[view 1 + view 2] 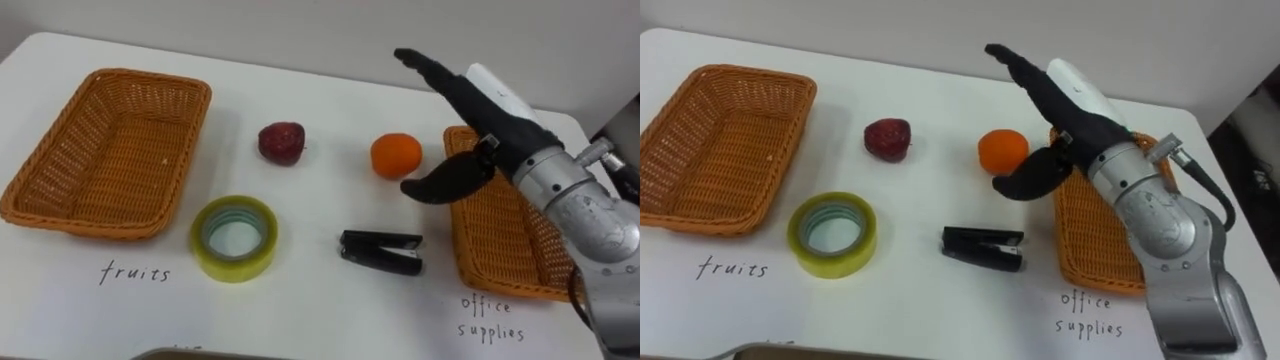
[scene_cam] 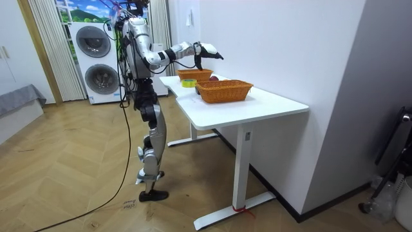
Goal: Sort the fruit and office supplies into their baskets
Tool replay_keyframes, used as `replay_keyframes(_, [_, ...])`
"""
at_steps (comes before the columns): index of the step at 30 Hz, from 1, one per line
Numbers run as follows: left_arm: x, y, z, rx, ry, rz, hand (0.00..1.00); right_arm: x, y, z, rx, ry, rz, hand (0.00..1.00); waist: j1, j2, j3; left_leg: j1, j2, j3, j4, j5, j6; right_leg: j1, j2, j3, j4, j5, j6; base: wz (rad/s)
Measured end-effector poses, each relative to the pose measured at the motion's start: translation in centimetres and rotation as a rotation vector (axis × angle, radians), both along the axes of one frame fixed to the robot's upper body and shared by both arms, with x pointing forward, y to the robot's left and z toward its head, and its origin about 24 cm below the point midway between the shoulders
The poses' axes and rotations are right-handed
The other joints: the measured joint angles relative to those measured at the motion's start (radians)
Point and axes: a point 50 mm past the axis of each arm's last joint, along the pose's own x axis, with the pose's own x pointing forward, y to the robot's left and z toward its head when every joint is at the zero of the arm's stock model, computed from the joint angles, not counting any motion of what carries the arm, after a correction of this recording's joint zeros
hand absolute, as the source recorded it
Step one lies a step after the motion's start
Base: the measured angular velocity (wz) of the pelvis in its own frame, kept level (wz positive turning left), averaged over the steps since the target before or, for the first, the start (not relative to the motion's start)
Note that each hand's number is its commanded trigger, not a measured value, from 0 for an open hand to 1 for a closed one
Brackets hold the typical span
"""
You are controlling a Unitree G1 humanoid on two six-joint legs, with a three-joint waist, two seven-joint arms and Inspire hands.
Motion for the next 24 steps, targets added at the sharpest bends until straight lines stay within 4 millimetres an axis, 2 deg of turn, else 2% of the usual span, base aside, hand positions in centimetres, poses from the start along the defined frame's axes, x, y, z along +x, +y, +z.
replay_keyframes(6, [0.6, 0.2, 0.1, -0.002, -0.013, -0.005, 0.00, -0.1, 0.6, -0.5, -0.007, 0.062, 0.060, 0.00, 0.019, -0.003, -0.0016, -0.001, 0.000, -0.004, 0.002, 0.000, 0.000, 0.003, -0.001, 0.000, -0.001, 0.000, 0.000, 0.00])
replay_keyframes(13, [1.1, 0.3, 0.2, 0.001, -0.022, -0.007, 0.00, -0.2, 1.0, -1.4, -0.025, 0.137, 0.112, 0.00, 0.043, -0.008, 0.0013, -0.001, -0.001, -0.004, 0.002, 0.000, 0.001, 0.005, 0.001, 0.001, 0.000, 0.000, 0.000, 0.00])
replay_keyframes(24, [1.4, 0.2, 0.1, 0.001, -0.017, -0.043, 0.00, -0.3, 1.7, -2.2, -0.043, 0.192, 0.162, 0.00, 0.048, -0.006, 0.0070, -0.001, -0.001, -0.006, -0.004, 0.000, 0.001, 0.003, 0.003, 0.000, 0.000, 0.000, 0.000, 0.00])
